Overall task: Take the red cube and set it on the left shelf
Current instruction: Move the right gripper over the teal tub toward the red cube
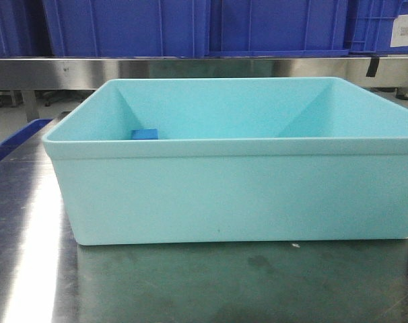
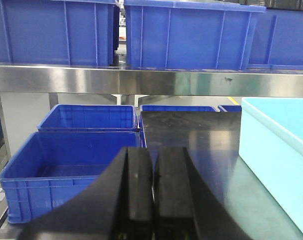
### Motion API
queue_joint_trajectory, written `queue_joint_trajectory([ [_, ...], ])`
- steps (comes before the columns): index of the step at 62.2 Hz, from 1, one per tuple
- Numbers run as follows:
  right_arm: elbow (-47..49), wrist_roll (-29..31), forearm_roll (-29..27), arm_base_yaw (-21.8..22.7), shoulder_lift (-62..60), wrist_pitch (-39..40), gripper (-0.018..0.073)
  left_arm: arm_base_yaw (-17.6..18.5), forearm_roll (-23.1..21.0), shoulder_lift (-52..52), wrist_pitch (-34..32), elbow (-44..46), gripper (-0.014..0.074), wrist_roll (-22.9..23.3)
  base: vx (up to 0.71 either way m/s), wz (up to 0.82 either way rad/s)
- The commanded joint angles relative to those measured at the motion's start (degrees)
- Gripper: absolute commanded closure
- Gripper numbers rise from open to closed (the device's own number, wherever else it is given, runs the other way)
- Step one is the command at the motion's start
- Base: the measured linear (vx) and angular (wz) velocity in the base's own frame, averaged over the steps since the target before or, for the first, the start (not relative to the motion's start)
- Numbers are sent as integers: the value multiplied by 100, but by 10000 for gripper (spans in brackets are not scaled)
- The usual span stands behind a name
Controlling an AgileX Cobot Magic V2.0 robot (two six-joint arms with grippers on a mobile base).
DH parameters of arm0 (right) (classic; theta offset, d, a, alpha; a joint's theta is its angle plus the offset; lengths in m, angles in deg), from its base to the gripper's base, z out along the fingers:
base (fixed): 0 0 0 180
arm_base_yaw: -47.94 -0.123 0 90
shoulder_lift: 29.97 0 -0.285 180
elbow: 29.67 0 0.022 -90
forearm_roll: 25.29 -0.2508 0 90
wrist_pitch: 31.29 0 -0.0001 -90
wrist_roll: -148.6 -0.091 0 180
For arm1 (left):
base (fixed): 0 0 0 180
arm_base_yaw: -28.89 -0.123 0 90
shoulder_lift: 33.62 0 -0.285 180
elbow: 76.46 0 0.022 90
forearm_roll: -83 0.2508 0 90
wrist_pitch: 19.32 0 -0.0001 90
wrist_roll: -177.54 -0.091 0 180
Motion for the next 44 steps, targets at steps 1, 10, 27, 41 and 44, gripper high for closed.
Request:
queue_joint_trajectory([
  [1,145,35,14,32,-90,473,502,39,-8,-73,-486,-136,495,1,0,0],
  [10,145,35,14,32,-90,473,502,39,-8,-73,-486,-136,495,1,0,0],
  [27,145,35,14,32,-90,473,502,39,-8,-73,-486,-136,495,1,0,0],
  [41,145,35,14,32,-90,479,502,39,-8,-73,-486,-136,495,1,0,0],
  [44,145,35,14,32,-90,493,502,39,-8,-73,-486,-136,495,1,0,0],
])
